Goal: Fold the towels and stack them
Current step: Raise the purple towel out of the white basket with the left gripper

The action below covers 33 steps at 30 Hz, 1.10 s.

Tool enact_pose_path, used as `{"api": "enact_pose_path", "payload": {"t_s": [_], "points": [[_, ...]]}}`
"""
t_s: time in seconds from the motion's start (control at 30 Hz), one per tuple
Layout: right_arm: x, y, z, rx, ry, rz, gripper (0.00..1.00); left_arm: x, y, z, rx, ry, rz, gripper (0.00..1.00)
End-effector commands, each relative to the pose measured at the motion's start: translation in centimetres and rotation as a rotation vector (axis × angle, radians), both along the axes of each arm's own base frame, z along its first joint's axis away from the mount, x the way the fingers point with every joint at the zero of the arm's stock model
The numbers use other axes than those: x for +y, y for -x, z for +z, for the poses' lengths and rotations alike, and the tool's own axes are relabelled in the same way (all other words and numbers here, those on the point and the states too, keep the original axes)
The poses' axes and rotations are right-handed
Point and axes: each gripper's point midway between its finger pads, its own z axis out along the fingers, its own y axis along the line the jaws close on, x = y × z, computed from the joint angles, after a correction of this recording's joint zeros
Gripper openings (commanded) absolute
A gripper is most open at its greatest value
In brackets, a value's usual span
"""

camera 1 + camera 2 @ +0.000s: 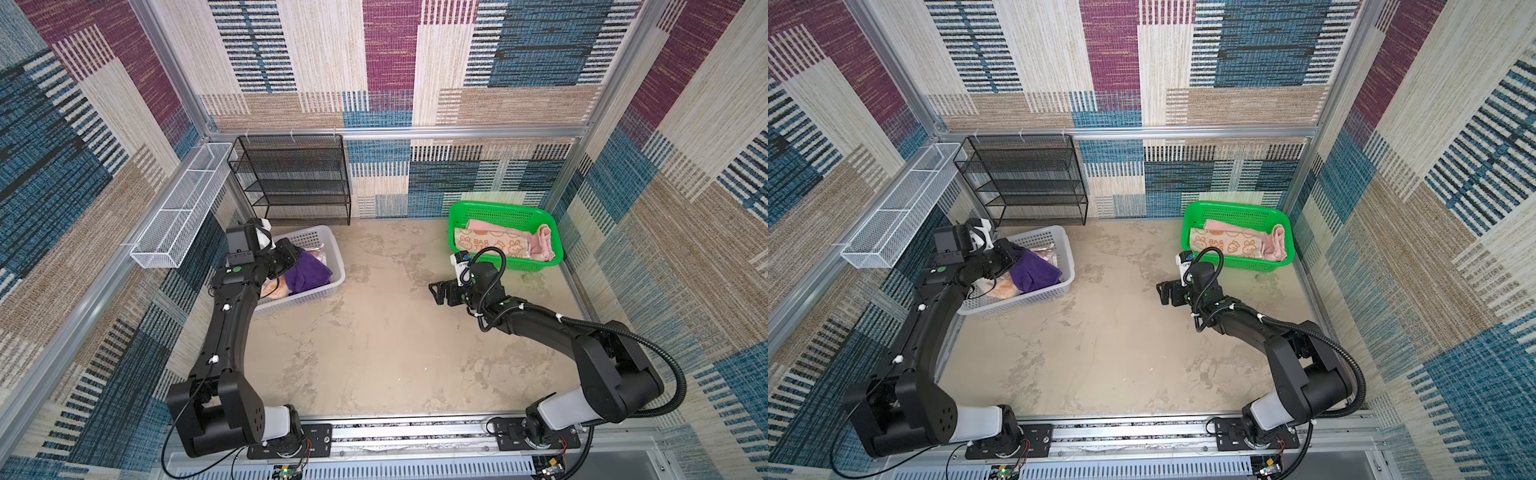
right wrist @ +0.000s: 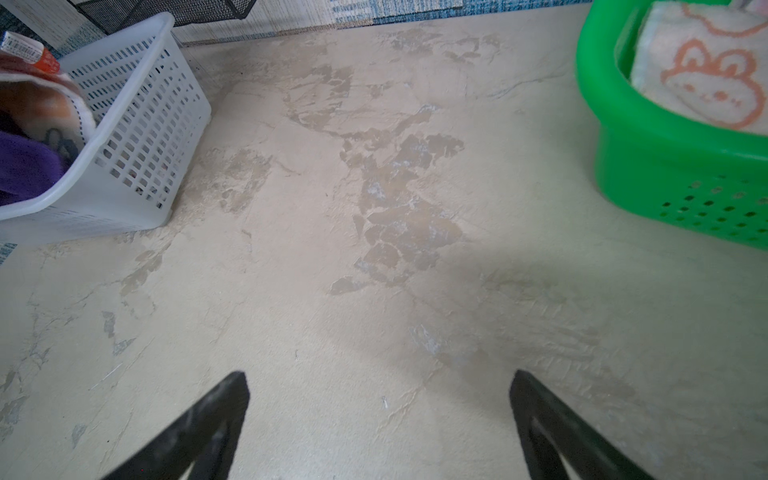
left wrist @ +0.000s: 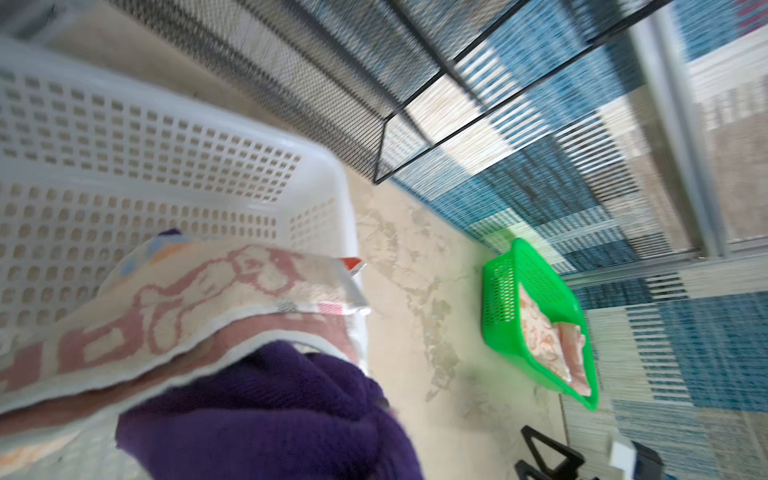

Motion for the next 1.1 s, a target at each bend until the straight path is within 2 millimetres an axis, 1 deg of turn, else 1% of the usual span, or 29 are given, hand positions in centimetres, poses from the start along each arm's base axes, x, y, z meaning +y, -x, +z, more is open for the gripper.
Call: {"api": "enact_pose_path", "payload": {"t_s": [0.0,0.07,0.17,0.27,0.4,0.57,0.73,0.87,0.93,1.0,1.07], "points": [[0.2,-0.7,1.5,-0.052,-0.022,-0.006,1.0,-1.6,0.3,6.3,-0.18,0.052,-0.076,0.0],[0.2,-0.8,1.6,-0.057,-0.022,-0.01,1.0,-2.2,0.9,9.2,-0.267,0.067,-0.101,0.0],[0.2,-0.8,1.7,-0.058,-0.024,-0.009,1.0,-2.8,1.7,12.7,-0.368,0.091,-0.129,0.0],[0.1,-0.8,1.7,-0.059,-0.024,-0.011,1.0,-3.9,2.5,15.3,-0.441,0.144,-0.186,0.0],[-0.3,-0.9,1.8,-0.068,-0.012,-0.033,1.0,-6.1,3.7,17.4,-0.493,0.185,-0.275,0.0],[-1.9,-1.6,2.4,-0.082,0.026,-0.126,1.0,-10.4,5.4,18.8,-0.528,0.188,-0.407,0.0],[-3.3,-1.8,3.5,-0.119,0.051,-0.201,1.0,-14.5,6.6,19.3,-0.541,0.199,-0.522,0.0],[-5.2,-1.4,4.6,-0.16,0.081,-0.275,1.0,-18.2,7.4,18.5,-0.527,0.208,-0.616,0.0],[-5.9,-1.2,5.1,-0.176,0.1,-0.3,1.0,-20.3,7.6,17.5,-0.503,0.21,-0.666,0.0],[-6.6,-1.0,5.6,-0.184,0.117,-0.323,1.0,-22.4,7.6,15.8,-0.466,0.198,-0.701,0.0],[-7.1,-0.7,6.0,-0.189,0.128,-0.338,1.0,-24.4,7.0,13.2,-0.407,0.16,-0.706,0.0]]}}
